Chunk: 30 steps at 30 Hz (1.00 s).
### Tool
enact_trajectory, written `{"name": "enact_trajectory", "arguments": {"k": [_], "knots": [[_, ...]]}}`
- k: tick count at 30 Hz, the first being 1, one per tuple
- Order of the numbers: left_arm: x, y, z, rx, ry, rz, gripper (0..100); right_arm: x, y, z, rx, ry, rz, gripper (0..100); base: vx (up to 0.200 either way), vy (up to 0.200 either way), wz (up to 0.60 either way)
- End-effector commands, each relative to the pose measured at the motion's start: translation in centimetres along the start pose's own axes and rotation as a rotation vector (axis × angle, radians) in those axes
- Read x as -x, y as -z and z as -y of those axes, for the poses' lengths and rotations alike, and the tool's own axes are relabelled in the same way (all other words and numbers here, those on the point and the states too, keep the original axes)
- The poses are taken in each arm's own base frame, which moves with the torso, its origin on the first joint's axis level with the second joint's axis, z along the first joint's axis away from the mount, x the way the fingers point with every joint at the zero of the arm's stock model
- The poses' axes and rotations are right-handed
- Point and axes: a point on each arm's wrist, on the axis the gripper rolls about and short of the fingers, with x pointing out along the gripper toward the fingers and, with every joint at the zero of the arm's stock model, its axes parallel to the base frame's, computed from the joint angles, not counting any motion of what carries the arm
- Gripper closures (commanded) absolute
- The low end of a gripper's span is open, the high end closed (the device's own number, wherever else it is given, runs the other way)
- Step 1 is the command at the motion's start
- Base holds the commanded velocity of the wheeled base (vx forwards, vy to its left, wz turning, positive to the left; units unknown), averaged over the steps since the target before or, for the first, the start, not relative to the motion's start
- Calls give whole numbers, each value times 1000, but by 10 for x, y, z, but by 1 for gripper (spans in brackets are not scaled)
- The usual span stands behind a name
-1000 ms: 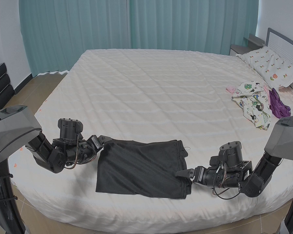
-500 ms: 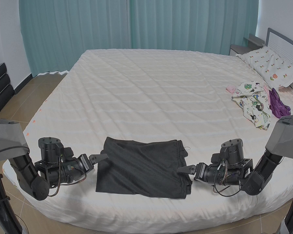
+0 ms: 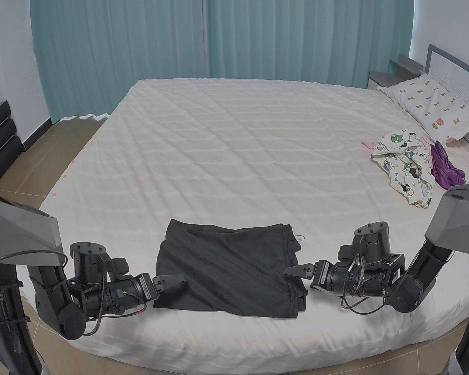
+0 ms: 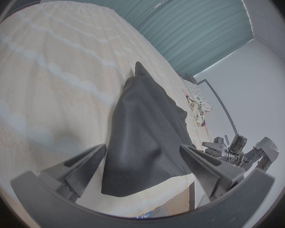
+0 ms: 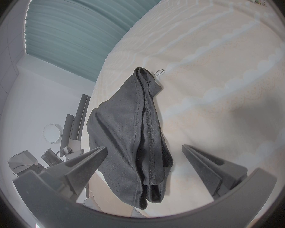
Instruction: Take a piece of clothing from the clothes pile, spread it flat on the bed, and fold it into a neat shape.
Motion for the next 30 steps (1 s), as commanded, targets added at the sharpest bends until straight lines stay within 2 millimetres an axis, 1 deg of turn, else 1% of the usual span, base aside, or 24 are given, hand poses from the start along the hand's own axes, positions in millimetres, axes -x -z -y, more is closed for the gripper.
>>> {"name": "enact_trajectory", "arguments": {"k": [1,3,5,6,7,8,12,13,14,17,21,25,30], "knots": [[-6,9,-9,19,-28,-38,100,0,-1,0,1,-2,3,0,0,0,0],[-2,12,-10,27,-36,-48,100,5,-16,0,-6,-18,64,0,0,0,0],[-1,12,-10,25,-34,-44,100,6,-20,1,-9,-21,77,0,0,0,0],[1,13,-9,25,-32,-38,100,6,-27,4,-17,-17,99,0,0,0,0],[5,14,-10,30,-32,-32,100,1,-36,7,-25,-17,118,0,0,0,0],[6,15,-10,32,-32,-29,100,-1,-38,8,-27,-16,123,0,0,0,0],[11,19,-11,36,-33,-32,100,-26,-50,11,-67,-24,142,0,0,0,0],[11,19,-12,36,-34,-33,100,-27,-51,12,-69,-25,144,0,0,0,0],[13,22,-12,40,-39,-41,100,-37,-58,10,-71,-35,155,0,0,0,0],[15,25,-12,46,-45,-53,100,-50,-62,9,-69,-33,149,0,0,0,0],[17,26,-12,62,-48,-58,100,-66,-73,3,-55,-34,183,0,0,0,0],[18,27,-11,76,-50,-61,100,-83,-73,-1,-41,-39,188,0,0,0,0],[18,29,-13,81,-55,-68,100,-94,-71,-4,-21,-48,182,0,0,0,0]]}}
